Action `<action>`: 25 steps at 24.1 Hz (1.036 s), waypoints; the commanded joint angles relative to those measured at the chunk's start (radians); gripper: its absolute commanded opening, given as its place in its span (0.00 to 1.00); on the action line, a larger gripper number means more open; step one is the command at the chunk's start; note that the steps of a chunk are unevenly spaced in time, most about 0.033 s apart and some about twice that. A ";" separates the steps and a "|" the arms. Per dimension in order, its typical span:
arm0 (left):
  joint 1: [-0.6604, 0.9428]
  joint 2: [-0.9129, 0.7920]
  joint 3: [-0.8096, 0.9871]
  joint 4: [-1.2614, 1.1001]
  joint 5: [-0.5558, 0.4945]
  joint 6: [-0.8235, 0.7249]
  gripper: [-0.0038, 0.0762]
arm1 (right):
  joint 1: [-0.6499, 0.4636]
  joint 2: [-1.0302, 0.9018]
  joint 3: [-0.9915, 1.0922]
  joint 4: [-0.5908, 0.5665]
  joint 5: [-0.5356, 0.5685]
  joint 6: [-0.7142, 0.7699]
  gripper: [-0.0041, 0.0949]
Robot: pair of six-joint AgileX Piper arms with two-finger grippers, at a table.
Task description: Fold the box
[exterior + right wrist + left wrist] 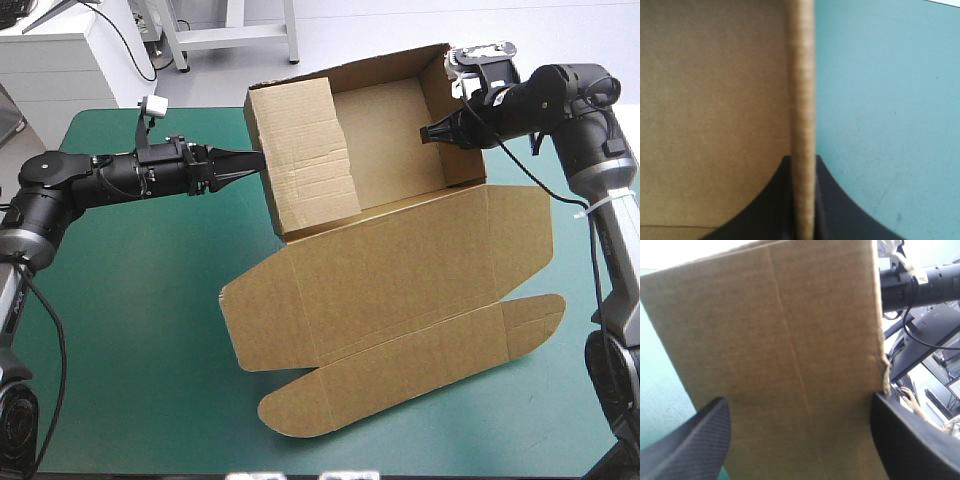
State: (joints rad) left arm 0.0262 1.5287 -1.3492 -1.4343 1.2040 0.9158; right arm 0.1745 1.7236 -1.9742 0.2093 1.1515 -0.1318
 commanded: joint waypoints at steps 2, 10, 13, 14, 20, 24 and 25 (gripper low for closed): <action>-0.005 -0.038 -0.024 -0.099 0.088 0.008 0.74 | 0.022 -0.046 -0.033 0.008 -0.081 0.037 0.02; -0.007 -0.038 -0.024 -0.119 0.088 0.015 0.74 | 0.022 -0.040 -0.033 0.011 -0.104 0.049 0.02; -0.024 -0.038 -0.032 -0.117 0.088 0.015 0.74 | 0.022 -0.034 -0.033 0.011 -0.109 0.051 0.02; -0.031 -0.038 -0.037 -0.114 0.086 0.015 0.74 | 0.022 -0.030 -0.033 0.013 -0.111 0.054 0.02; -0.128 -0.038 -0.174 0.230 -0.183 -0.195 0.74 | 0.022 -0.017 -0.033 0.004 -0.118 0.094 0.03; -0.292 -0.016 -0.358 0.803 -0.288 -0.585 0.71 | 0.022 0.002 -0.033 0.025 -0.116 0.108 0.03; -0.324 -0.001 -0.390 0.915 -0.290 -0.676 0.70 | 0.022 0.004 -0.033 0.030 -0.114 0.108 0.03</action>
State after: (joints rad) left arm -0.2361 1.5406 -1.6490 -0.7120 0.9642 0.4259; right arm 0.1934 1.7740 -1.9742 0.1897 1.0973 -0.0347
